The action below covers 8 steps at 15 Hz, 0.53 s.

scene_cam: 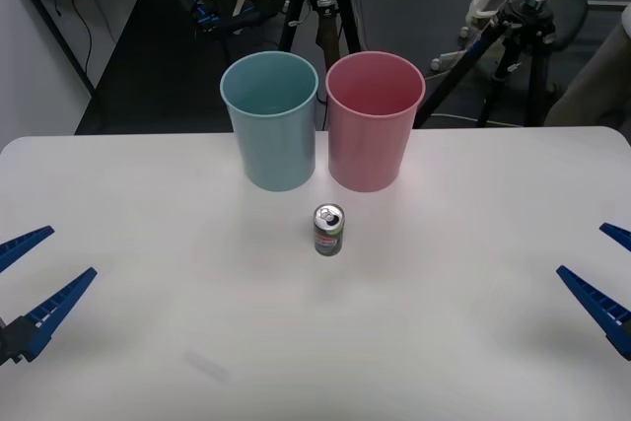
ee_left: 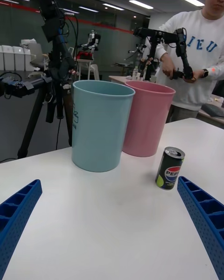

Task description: Grasp the object on the table and drop it into the matching bin: aluminum can to the light blue bin, PET bottle to the pink bin.

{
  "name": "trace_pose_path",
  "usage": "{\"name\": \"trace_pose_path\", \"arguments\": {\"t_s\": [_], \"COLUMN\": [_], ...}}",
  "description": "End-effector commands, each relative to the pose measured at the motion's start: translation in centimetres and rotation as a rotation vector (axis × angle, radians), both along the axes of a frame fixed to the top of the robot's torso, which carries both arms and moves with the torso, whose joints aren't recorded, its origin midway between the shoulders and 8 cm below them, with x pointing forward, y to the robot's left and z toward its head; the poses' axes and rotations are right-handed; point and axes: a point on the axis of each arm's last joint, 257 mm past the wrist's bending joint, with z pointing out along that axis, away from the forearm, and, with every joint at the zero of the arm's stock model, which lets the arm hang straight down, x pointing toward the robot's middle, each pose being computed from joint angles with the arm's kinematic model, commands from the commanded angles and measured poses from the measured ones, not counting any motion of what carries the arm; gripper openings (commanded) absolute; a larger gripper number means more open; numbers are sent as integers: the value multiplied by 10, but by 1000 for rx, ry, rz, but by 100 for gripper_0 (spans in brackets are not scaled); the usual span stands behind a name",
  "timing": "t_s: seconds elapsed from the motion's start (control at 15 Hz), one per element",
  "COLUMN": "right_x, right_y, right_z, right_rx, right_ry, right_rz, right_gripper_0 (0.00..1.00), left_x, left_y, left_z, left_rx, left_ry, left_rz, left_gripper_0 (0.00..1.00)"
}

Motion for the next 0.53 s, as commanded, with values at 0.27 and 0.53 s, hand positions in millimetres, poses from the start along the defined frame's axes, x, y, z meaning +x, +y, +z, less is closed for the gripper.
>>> {"name": "trace_pose_path", "arguments": {"t_s": [0.27,0.53], "right_x": [-5,-25], "right_y": [-2,7], "right_z": [-9,-29], "right_rx": [30,-37], "right_ry": [21,49], "right_rz": [-13,36], "right_gripper_0": [100,100], "left_x": [0,0], "left_y": [0,0], "left_z": [0,0], "left_rx": [0,0], "left_ry": [0,0], "left_rz": [0,0], "left_gripper_0": [100,100]}}
